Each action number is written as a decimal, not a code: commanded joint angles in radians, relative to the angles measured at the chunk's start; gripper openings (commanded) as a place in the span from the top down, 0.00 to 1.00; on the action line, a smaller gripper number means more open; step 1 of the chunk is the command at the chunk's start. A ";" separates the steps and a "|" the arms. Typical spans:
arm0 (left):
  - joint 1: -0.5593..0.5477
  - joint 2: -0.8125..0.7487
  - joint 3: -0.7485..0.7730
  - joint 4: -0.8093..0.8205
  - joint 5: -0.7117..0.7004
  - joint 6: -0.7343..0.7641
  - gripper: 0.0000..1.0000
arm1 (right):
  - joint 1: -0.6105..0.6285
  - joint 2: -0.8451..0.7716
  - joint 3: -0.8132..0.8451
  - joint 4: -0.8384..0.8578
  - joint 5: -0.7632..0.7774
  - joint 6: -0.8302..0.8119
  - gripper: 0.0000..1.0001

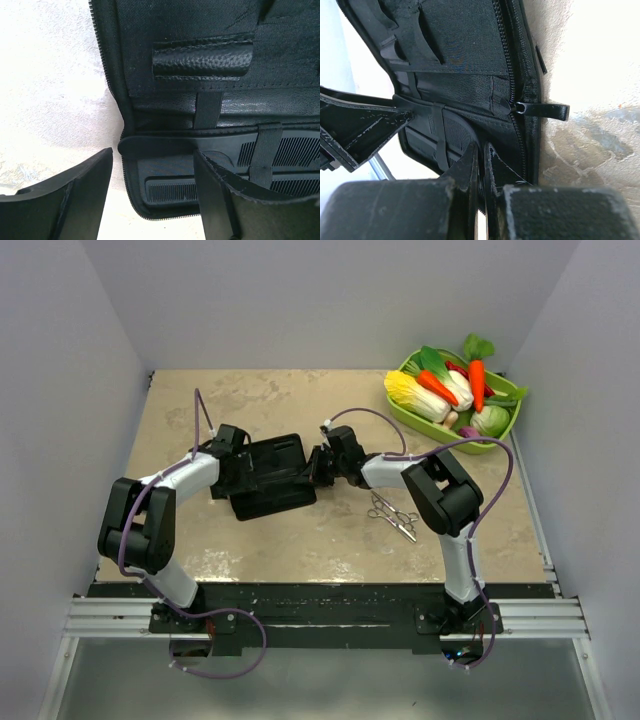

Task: Sort the hair-cutting tools
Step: Place the comb in the hairdressing tool bag, then pick up the scissors from the center of the board.

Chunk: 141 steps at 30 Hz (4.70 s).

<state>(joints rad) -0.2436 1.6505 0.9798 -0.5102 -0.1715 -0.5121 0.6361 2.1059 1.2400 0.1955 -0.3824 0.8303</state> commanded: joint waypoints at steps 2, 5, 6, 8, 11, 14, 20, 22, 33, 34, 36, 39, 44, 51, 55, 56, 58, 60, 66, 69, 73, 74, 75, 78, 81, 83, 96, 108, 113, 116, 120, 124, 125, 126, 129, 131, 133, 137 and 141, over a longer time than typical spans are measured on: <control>-0.003 0.003 -0.003 0.012 0.017 -0.005 0.31 | 0.070 0.020 -0.024 -0.171 0.034 -0.057 1.00; -0.003 0.002 -0.009 0.013 0.023 -0.005 0.32 | 0.065 0.020 0.005 -0.206 0.069 -0.086 1.00; -0.003 0.005 -0.010 0.016 0.023 -0.005 0.32 | 0.059 0.026 0.019 -0.228 0.076 -0.097 1.00; -0.003 0.002 -0.012 0.013 0.026 -0.005 0.32 | 0.051 0.026 0.045 -0.260 0.088 -0.117 1.00; -0.003 -0.006 -0.021 0.015 0.026 -0.008 0.32 | 0.033 0.022 0.071 -0.300 0.105 -0.158 1.00; -0.003 -0.011 -0.030 0.021 0.027 -0.012 0.33 | 0.028 0.016 0.092 -0.341 0.125 -0.197 1.00; -0.003 -0.015 -0.038 0.024 0.036 -0.019 0.33 | 0.020 0.008 0.099 -0.369 0.177 -0.212 1.00; -0.003 -0.014 -0.038 0.022 0.038 -0.019 0.34 | 0.016 0.006 0.105 -0.383 0.184 -0.220 1.00; -0.005 -0.017 -0.038 0.019 0.049 -0.022 0.33 | -0.033 -0.078 0.114 -0.487 0.313 -0.284 0.48; -0.006 -0.020 -0.038 0.019 0.047 -0.023 0.32 | -0.036 -0.093 0.118 -0.499 0.339 -0.292 0.47; -0.006 -0.021 -0.033 0.016 0.047 -0.023 0.32 | -0.036 -0.133 0.127 -0.533 0.364 -0.315 0.46; -0.008 -0.034 -0.029 0.006 0.050 -0.025 0.32 | -0.036 -0.178 0.145 -0.573 0.379 -0.335 0.45; -0.008 -0.073 -0.010 -0.039 0.027 -0.008 0.31 | -0.035 -0.227 0.151 -0.594 0.355 -0.347 0.45; -0.008 -0.156 0.063 -0.169 -0.057 0.026 0.30 | -0.036 -0.277 0.095 -0.642 0.381 -0.390 0.49; -0.006 -0.219 0.094 -0.229 -0.051 0.024 0.29 | -0.036 -0.325 0.065 -0.697 0.474 -0.415 0.45; -0.006 -0.230 0.095 -0.237 -0.046 0.023 0.29 | -0.041 -0.346 0.047 -0.709 0.491 -0.418 0.44; -0.005 -0.258 0.099 -0.260 -0.034 0.018 0.29 | -0.053 -0.372 0.023 -0.720 0.513 -0.419 0.42; -0.002 -0.277 0.111 -0.283 -0.029 0.014 0.28 | -0.099 -0.408 -0.020 -0.720 0.502 -0.419 0.41; 0.015 -0.316 0.138 -0.323 -0.025 0.014 0.23 | -0.182 -0.486 -0.082 -0.794 0.488 -0.451 0.41; 0.015 -0.342 0.131 -0.330 -0.011 0.001 0.24 | -0.181 -0.543 -0.137 -0.806 0.459 -0.428 0.41; 0.015 -0.368 0.114 -0.324 0.007 -0.012 0.23 | -0.181 -0.625 -0.209 -0.829 0.508 -0.398 0.41; 0.015 -0.370 0.108 -0.321 0.015 -0.014 0.23 | -0.181 -0.632 -0.226 -0.834 0.528 -0.390 0.41; 0.015 -0.373 0.103 -0.317 0.023 -0.016 0.23 | -0.181 -0.635 -0.231 -0.838 0.566 -0.384 0.41; 0.015 -0.376 0.089 -0.309 0.049 -0.014 0.23 | -0.182 -0.639 -0.249 -0.840 0.625 -0.366 0.41; 0.015 -0.376 0.082 -0.301 0.056 -0.009 0.23 | -0.187 -0.615 -0.263 -0.838 0.643 -0.356 0.42; 0.015 -0.373 0.079 -0.291 0.059 -0.005 0.23 | -0.191 -0.595 -0.274 -0.825 0.646 -0.359 0.43; 0.015 -0.344 0.069 -0.258 0.079 0.017 0.23 | -0.200 -0.479 -0.257 -0.772 0.625 -0.421 0.46; 0.015 -0.302 0.088 -0.248 0.081 0.021 0.23 | -0.199 -0.370 -0.200 -0.742 0.609 -0.484 0.46; 0.015 -0.290 0.092 -0.246 0.081 0.021 0.23 | -0.199 -0.363 -0.226 -0.740 0.583 -0.485 0.55; 0.015 -0.287 0.089 -0.243 0.081 0.020 0.23 | -0.200 -0.365 -0.252 -0.735 0.556 -0.476 0.63; 0.015 -0.281 0.088 -0.238 0.082 0.023 0.23 | -0.199 -0.377 -0.287 -0.732 0.537 -0.461 0.66; 0.015 -0.271 0.088 -0.229 0.086 0.024 0.23 | -0.200 -0.380 -0.323 -0.719 0.540 -0.442 0.74; 0.015 -0.267 0.089 -0.228 0.087 0.024 0.23 | -0.200 -0.373 -0.320 -0.719 0.545 -0.439 0.81; 0.015 -0.265 0.091 -0.226 0.092 0.024 0.23 | -0.200 -0.366 -0.315 -0.719 0.556 -0.435 0.84; 0.015 -0.259 0.100 -0.225 0.095 0.027 0.23 | -0.203 -0.340 -0.281 -0.722 0.583 -0.425 0.86; 0.015 -0.256 0.102 -0.223 0.095 0.027 0.23 | -0.205 -0.322 -0.264 -0.725 0.591 -0.427 0.87; 0.015 -0.256 0.103 -0.223 0.095 0.030 0.23 | -0.213 -0.311 -0.240 -0.728 0.605 -0.433 0.88; 0.015 -0.261 0.105 -0.226 0.093 0.034 0.23 | -0.231 -0.287 -0.208 -0.732 0.608 -0.439 0.89; 0.015 -0.270 0.108 -0.229 0.081 0.038 0.23 | -0.234 -0.291 -0.217 -0.737 0.594 -0.439 0.68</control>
<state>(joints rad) -0.2356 1.3926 1.0512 -0.7635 -0.0887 -0.5007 0.4137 1.7596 1.0637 -0.5091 0.1734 0.3893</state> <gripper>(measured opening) 0.763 0.255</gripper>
